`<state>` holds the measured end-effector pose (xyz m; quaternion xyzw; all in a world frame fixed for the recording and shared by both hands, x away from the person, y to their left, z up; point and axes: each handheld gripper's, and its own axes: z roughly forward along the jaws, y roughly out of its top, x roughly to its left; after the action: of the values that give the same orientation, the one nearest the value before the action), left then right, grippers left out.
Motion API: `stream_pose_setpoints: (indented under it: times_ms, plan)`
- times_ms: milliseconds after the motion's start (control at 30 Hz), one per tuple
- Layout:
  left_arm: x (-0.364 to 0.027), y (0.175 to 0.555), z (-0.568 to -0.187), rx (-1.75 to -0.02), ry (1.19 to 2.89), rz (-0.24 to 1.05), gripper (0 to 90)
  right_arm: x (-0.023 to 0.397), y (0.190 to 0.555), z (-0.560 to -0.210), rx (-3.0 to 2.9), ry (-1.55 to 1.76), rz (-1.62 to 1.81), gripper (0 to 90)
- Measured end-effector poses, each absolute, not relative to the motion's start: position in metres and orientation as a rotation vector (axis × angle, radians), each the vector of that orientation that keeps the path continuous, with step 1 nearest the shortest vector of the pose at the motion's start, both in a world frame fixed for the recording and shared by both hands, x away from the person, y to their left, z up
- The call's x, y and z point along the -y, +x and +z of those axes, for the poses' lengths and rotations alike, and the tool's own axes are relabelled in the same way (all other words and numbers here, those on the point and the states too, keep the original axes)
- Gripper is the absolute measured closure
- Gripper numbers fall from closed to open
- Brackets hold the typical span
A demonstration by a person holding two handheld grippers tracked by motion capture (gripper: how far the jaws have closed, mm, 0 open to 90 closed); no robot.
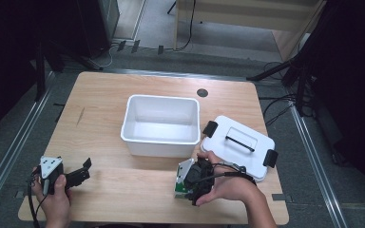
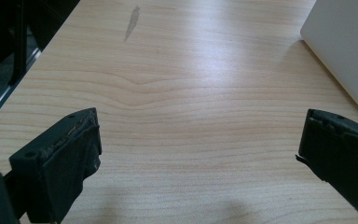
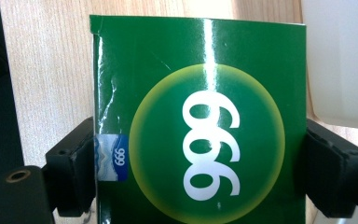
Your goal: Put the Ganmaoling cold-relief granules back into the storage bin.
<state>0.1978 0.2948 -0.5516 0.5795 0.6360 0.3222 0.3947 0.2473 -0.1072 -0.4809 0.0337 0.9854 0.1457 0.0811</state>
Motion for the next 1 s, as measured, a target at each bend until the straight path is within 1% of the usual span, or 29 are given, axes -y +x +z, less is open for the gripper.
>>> stream_pose_setpoints:
  times_ms: [233,467,1000]
  plan:
    - [-0.294,0.197,-0.552,-1.610,1.472,0.818,0.0,0.110,0.247,-0.476,-2.963,0.087,0.465,15.5]
    - [-0.294,0.198,-0.551,-1.609,1.478,0.825,0.0,0.115,0.244,-0.474,-2.955,0.036,0.444,15.9]
    - [-0.294,0.198,-0.551,-1.608,1.481,0.825,0.0,0.149,0.251,-0.447,-2.932,0.065,0.486,15.9]
